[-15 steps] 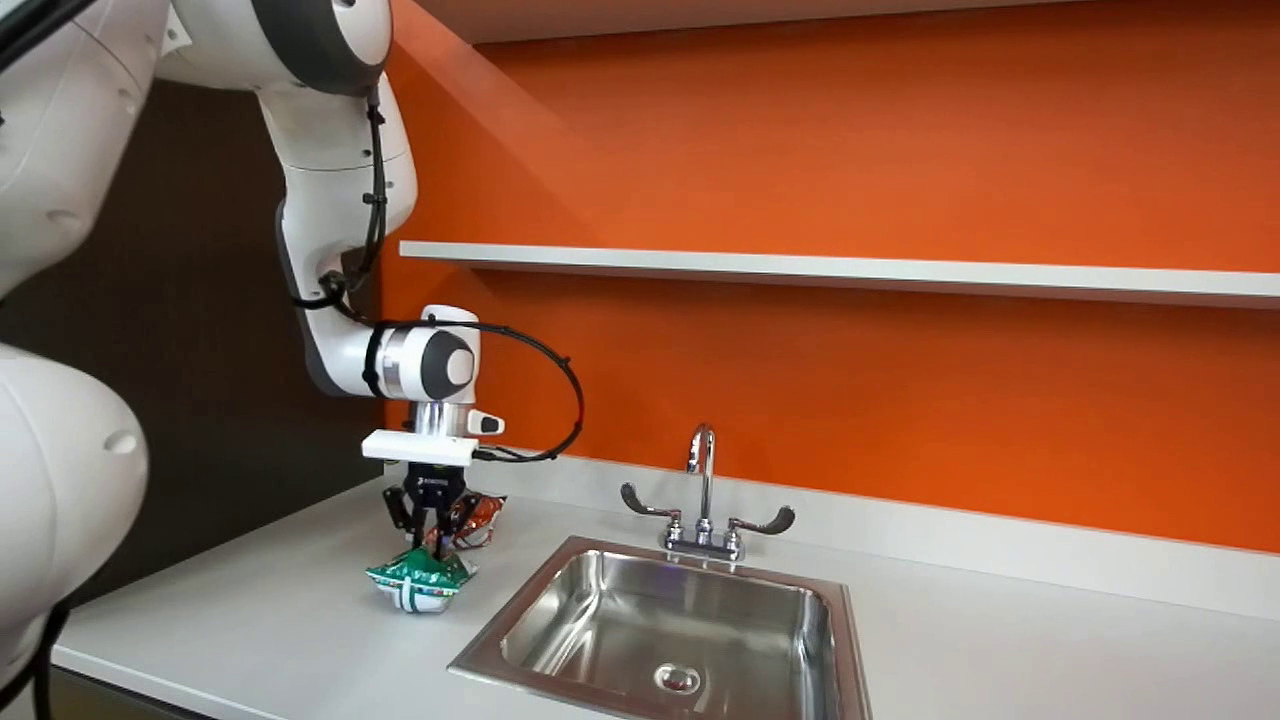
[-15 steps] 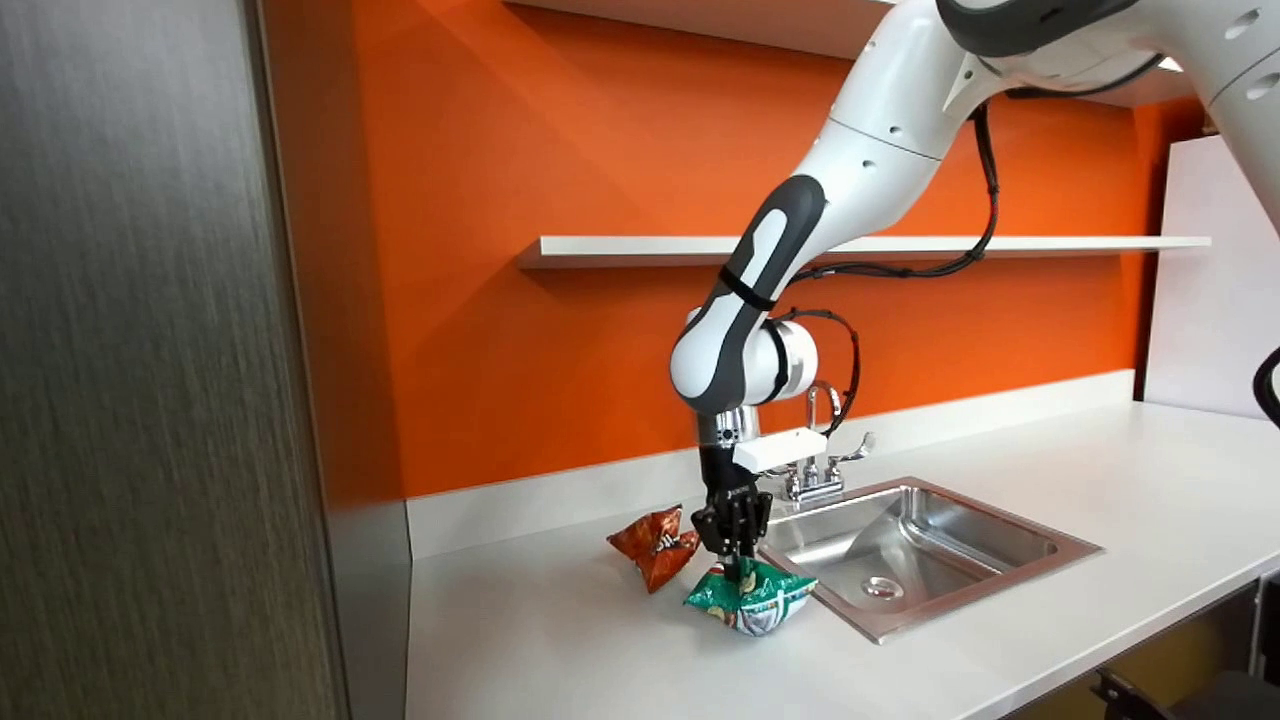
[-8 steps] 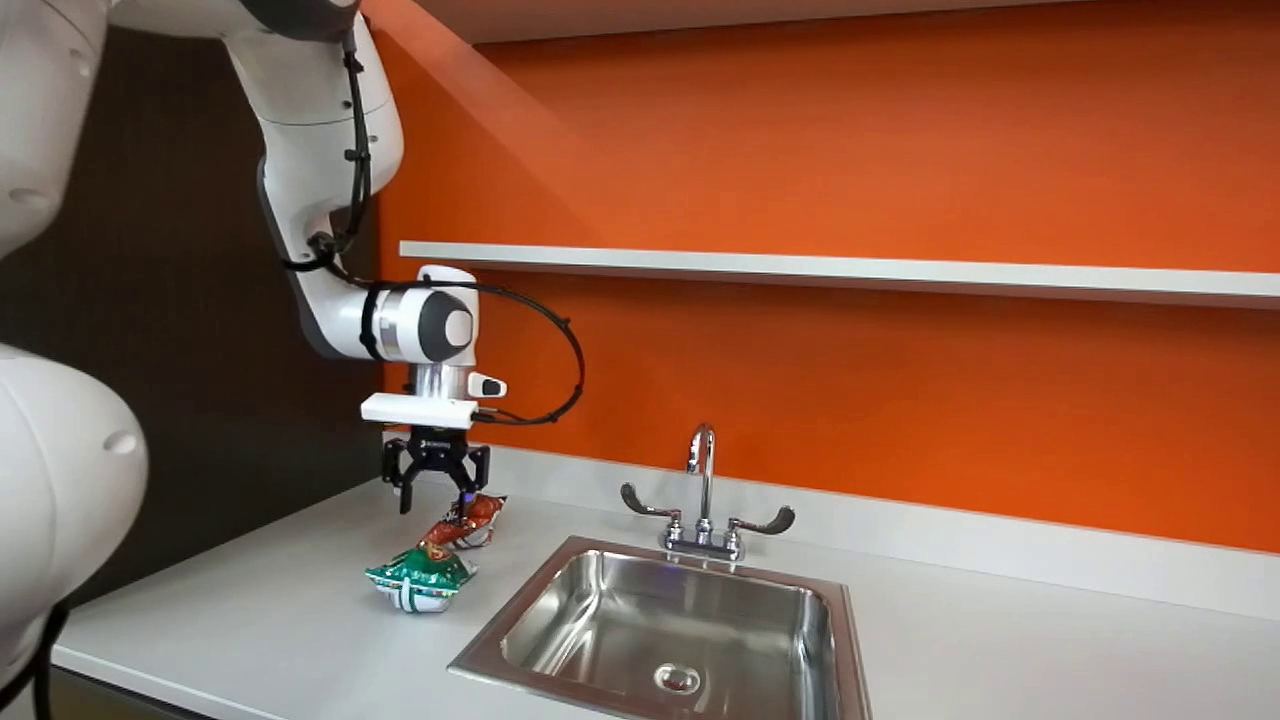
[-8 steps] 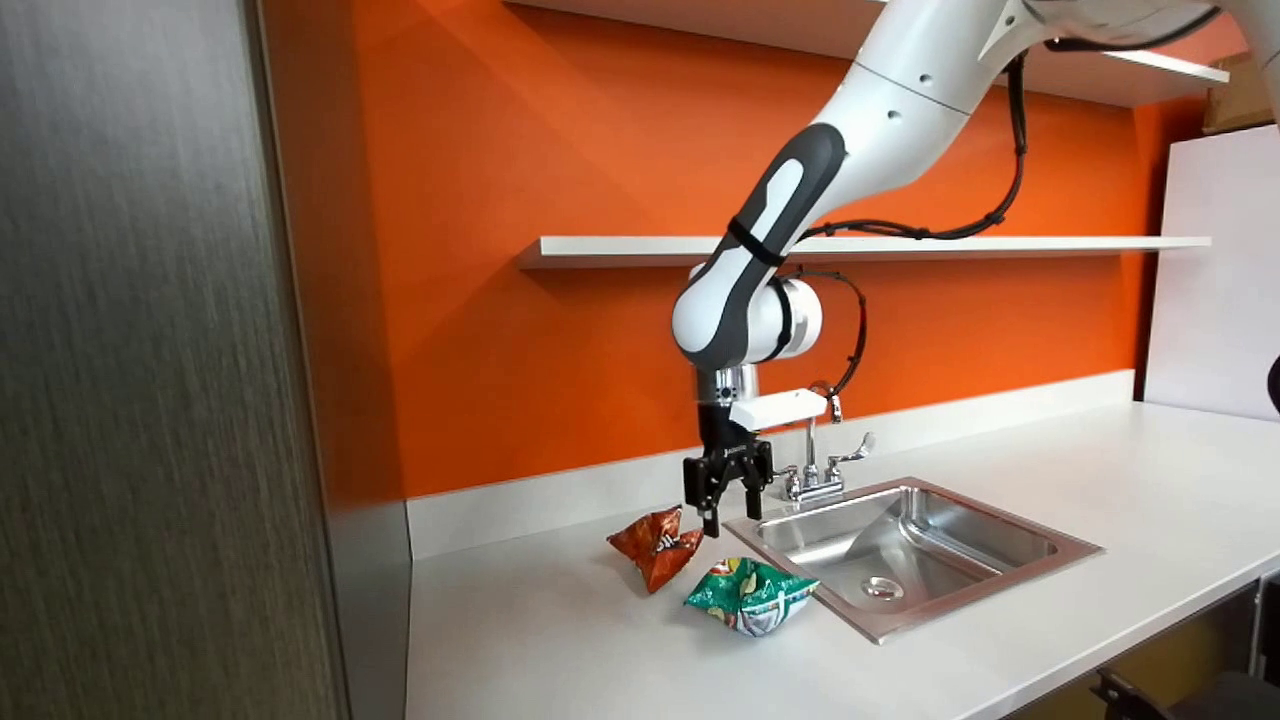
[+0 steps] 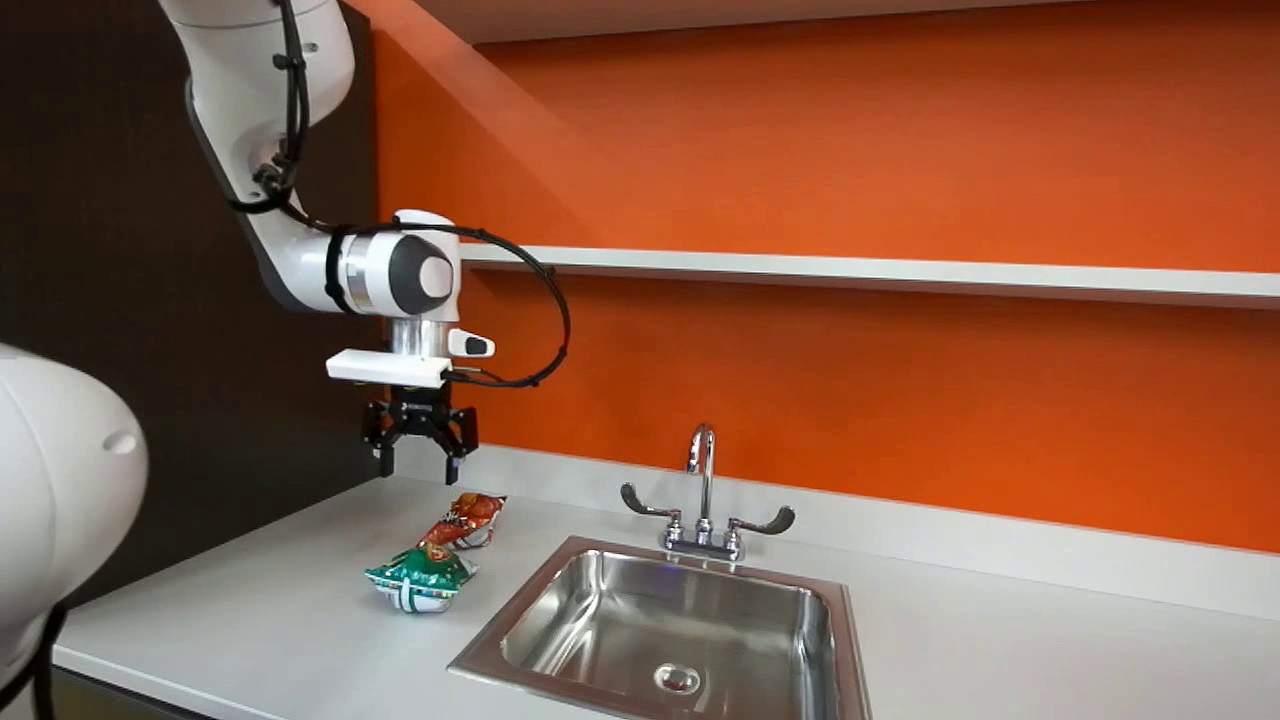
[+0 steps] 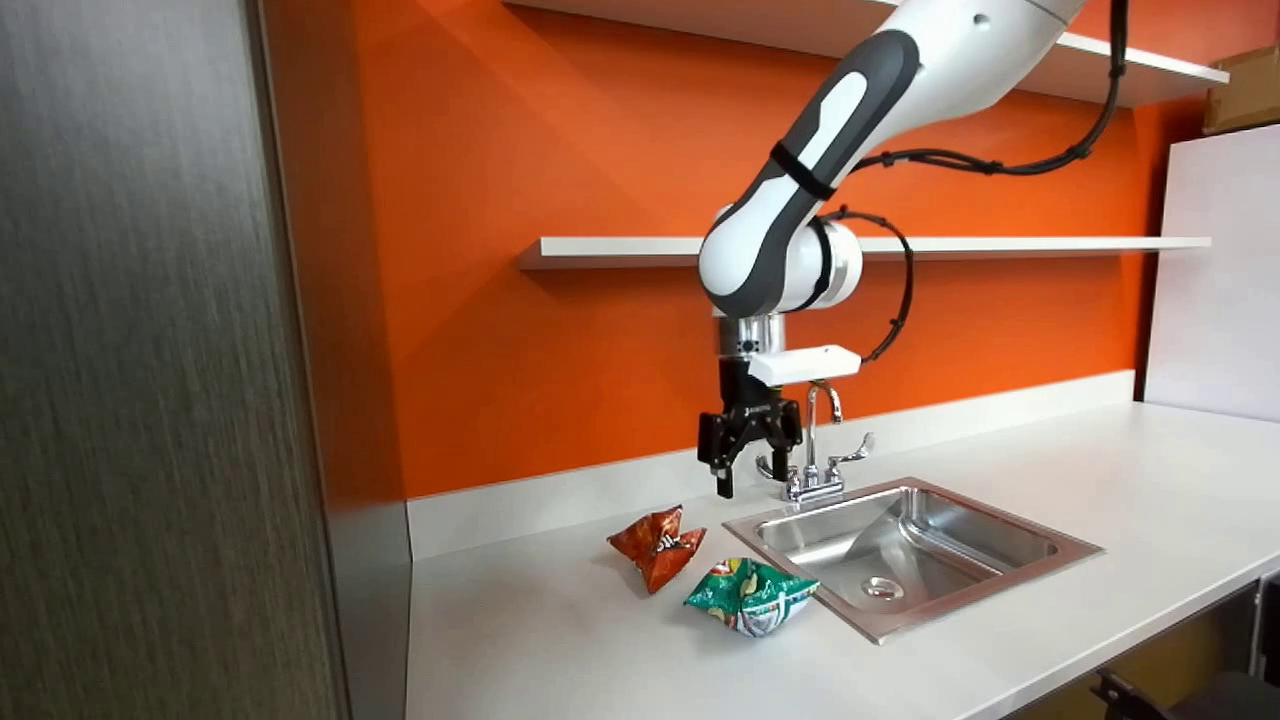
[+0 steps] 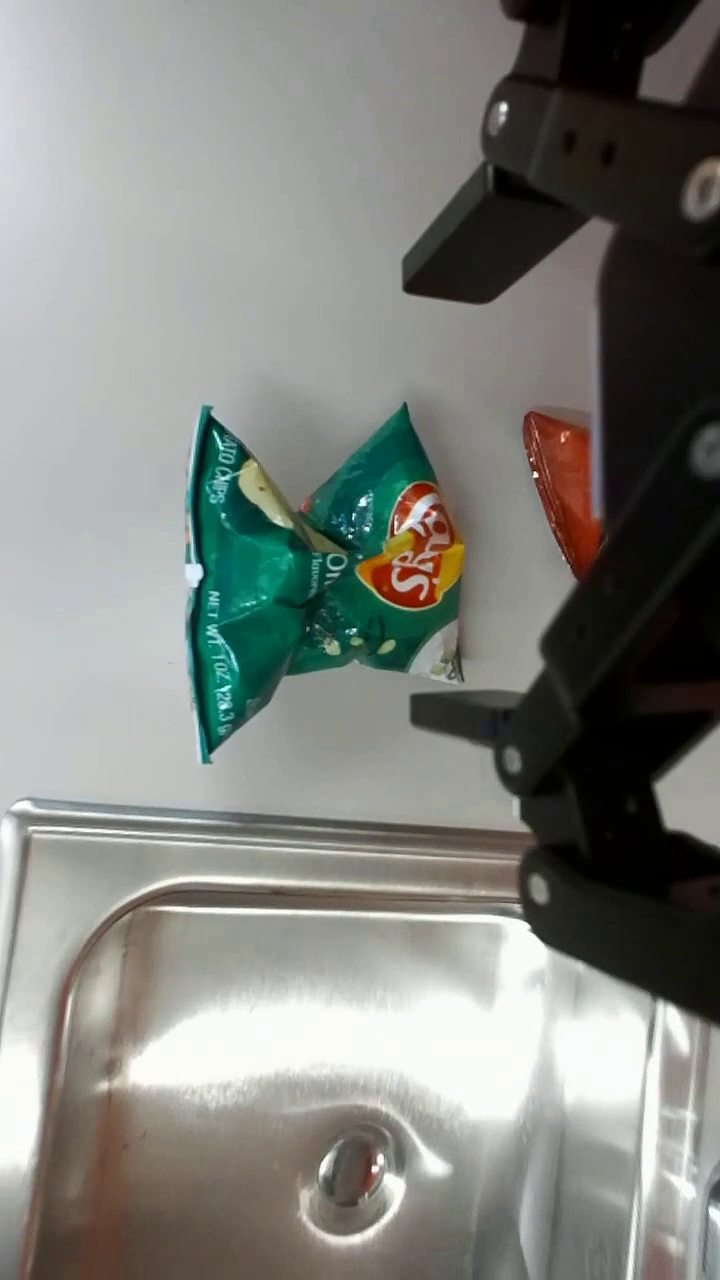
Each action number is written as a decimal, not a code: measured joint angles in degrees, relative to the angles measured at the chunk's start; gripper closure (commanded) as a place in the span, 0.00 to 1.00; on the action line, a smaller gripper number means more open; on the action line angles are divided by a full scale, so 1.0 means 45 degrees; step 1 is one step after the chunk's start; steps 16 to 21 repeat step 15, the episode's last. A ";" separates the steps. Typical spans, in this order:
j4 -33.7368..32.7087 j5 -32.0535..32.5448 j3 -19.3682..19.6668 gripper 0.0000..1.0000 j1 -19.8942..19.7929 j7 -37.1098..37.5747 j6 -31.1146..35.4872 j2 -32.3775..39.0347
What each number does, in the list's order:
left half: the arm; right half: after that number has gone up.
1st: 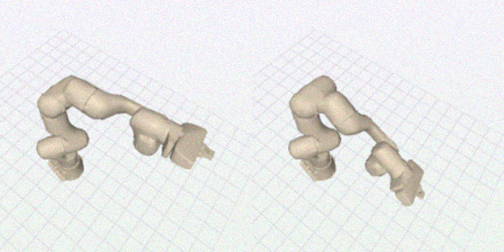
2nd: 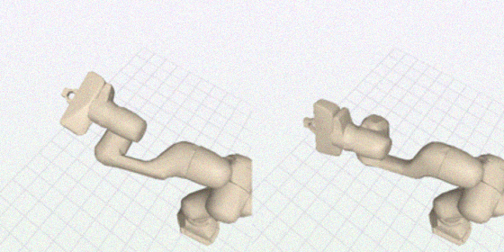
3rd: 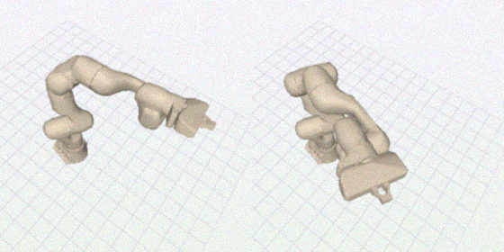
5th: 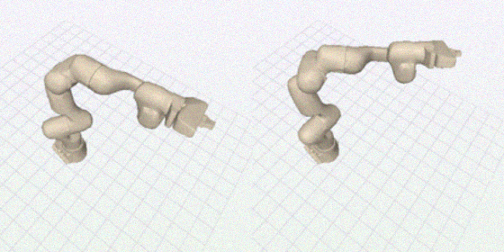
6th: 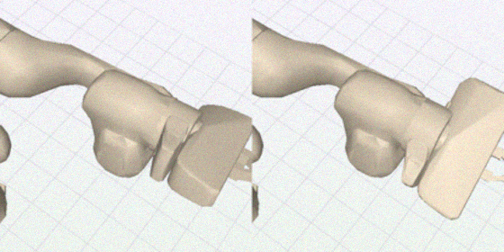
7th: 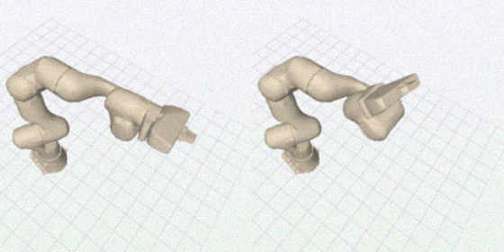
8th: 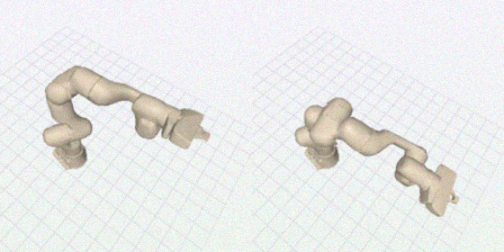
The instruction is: Pick up the snack from the sink and place it on the counter
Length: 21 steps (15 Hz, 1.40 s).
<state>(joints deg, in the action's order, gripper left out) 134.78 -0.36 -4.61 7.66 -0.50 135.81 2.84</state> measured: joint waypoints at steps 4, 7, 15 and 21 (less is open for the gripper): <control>0.1372 -0.0520 -0.0113 0.00 0.0000 0.0306 -0.0405 -0.1969; 0.2311 -0.0965 -0.0188 0.00 0.0010 0.0349 -0.0826 -0.3330; 0.3602 -0.1175 -0.0249 0.00 0.0096 0.0567 -0.1539 -0.5489; 0.3602 -0.1175 -0.0249 0.00 0.0096 0.0567 -0.1539 -0.5489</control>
